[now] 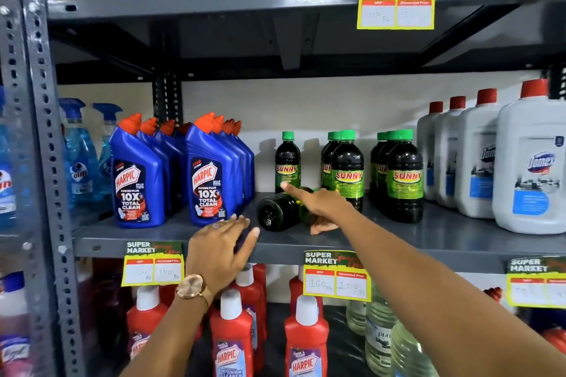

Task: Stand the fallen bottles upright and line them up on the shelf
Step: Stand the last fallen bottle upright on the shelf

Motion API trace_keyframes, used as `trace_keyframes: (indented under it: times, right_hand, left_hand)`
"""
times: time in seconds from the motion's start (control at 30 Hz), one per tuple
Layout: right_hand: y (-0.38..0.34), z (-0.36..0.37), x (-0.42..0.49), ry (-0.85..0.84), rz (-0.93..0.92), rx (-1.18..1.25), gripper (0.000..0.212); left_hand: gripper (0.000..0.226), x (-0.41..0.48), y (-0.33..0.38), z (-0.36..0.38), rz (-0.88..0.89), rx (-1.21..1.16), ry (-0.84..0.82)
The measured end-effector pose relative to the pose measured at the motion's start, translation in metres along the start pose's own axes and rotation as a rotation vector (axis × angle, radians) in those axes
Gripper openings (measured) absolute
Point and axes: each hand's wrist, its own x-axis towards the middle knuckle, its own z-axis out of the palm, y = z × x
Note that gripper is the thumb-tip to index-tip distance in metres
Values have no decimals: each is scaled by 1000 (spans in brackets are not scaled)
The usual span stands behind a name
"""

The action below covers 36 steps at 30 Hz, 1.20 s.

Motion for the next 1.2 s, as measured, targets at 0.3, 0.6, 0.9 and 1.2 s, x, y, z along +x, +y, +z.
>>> trace_keyframes:
  times: [0.3,0.6,0.9,1.2]
  right_hand:
    - [1,36,23,145,38,347,86]
    - [-3,39,12,487,-375,377,66]
    - [-10,50,10,445,-457,199,86]
    - [-4,52,18,377,-432,189,80]
  left_hand:
    - [46,-1,0,0,26,47,-74]
    - [40,-1,3,2,-15,81,-21]
    - [42,-1,3,3,-26,60,-16]
    - [43,0,3,1,-31,48,-14]
